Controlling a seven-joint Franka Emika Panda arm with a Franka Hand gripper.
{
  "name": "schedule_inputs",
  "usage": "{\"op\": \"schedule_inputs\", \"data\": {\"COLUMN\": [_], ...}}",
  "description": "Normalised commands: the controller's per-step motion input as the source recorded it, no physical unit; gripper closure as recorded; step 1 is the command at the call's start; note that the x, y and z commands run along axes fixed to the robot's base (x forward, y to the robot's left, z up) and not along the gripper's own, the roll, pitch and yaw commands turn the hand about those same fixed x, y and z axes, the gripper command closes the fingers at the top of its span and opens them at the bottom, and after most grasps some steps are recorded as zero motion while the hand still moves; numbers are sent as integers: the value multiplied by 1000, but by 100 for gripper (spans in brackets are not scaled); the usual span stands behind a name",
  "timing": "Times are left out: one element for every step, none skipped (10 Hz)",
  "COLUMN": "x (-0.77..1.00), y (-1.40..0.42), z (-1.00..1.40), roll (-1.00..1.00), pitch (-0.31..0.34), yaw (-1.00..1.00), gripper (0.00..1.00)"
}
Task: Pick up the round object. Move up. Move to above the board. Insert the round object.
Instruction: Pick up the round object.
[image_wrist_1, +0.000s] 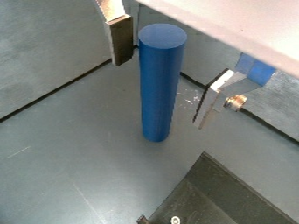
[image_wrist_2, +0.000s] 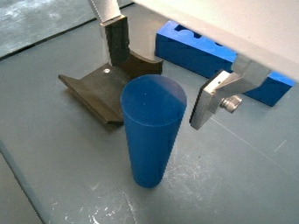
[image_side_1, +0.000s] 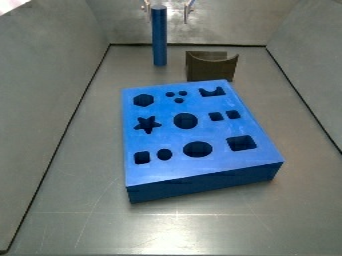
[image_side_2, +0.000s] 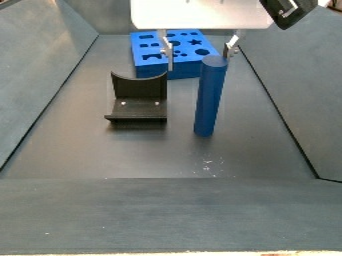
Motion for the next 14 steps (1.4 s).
{"op": "schedule_inputs", "data": {"x": [-649,-717,31,0,0,0,0,-31,0,17,51,0,0,0], "y": [417,371,0,480,157,0,0,0,0,0,0,0,0,0], "z": [0,0,-69,-586,-69,-20,-31,-369,0,0,0,0,0,0], "roll": [-260,-217,0,-183,-40,0,0,146,0,0,0,11,0,0], "pitch": [-254,-434,0,-151,0,0,0,-274,0,0,31,11,0,0], "yaw": [-100,-134,0,0,0,0,0,0,0,0,0,0,0,0], "gripper": [0,0,0,0,0,0,0,0,100,100,100,100,100,100]}}
